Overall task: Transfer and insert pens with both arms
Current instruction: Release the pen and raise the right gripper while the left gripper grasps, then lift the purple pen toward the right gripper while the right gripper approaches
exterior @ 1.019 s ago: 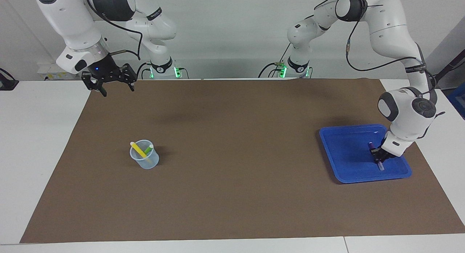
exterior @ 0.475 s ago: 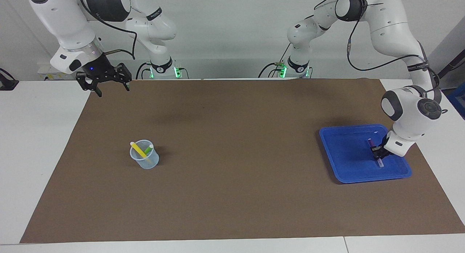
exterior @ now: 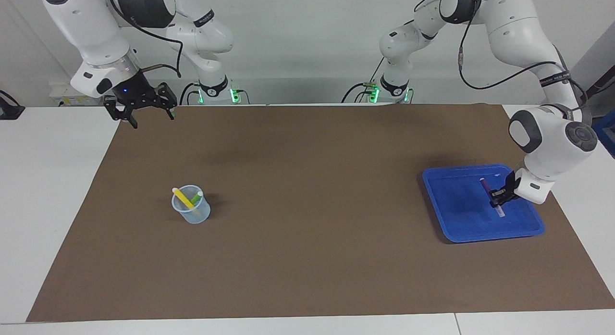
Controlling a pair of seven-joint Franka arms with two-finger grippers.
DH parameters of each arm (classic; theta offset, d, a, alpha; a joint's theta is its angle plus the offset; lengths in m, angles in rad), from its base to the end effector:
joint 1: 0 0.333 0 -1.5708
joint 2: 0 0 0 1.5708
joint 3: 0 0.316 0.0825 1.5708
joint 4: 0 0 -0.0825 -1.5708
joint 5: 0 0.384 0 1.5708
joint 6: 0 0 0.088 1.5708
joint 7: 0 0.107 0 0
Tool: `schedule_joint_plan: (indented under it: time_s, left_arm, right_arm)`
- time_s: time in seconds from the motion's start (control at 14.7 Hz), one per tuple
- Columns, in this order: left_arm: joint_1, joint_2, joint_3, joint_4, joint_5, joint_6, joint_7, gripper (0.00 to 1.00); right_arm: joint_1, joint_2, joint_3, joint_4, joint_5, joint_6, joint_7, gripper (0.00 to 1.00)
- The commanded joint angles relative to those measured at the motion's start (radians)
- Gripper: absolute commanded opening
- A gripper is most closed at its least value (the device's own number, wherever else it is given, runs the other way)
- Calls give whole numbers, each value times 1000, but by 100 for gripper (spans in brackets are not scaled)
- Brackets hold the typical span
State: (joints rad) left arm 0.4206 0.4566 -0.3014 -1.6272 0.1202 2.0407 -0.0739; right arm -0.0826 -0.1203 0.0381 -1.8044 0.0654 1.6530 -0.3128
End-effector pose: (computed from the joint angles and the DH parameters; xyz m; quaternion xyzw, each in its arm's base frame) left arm 0.6625 0.1101 0.3643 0.9965 0.0825 -0.0102 0.0128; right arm 0.5193 -0.0156 0.5856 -0.9909 -0.1303 0.0099 0.0325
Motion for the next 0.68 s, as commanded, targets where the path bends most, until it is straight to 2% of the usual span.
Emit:
schedule_joint_plan:
  time_s: [0.0, 0.27, 0.41, 0.48, 0.61]
  left_arm:
    - [-43, -73, 12, -5, -68, -89, -111, 0]
    - [-121, -139, 12, -13, -138, -155, -346, 0]
    - [-179, -147, 10, -16, -140, -160, -485, 0]
    - [-206, -150, 10, -16, -154, -159, -563, 0]
    - [-249, -156, 10, -16, -200, -152, -718, 0]
  right_arm:
    - [-8, -18, 2, -13, 59, -4, -35, 100]
    - [-2, -18, 2, -29, 232, 10, 128, 100]
    - [0, -13, 3, -39, 344, 17, 155, 100]
    - [0, -13, 3, -52, 411, 36, 216, 100]
    - [42, -18, 9, -87, 467, 131, 305, 100]
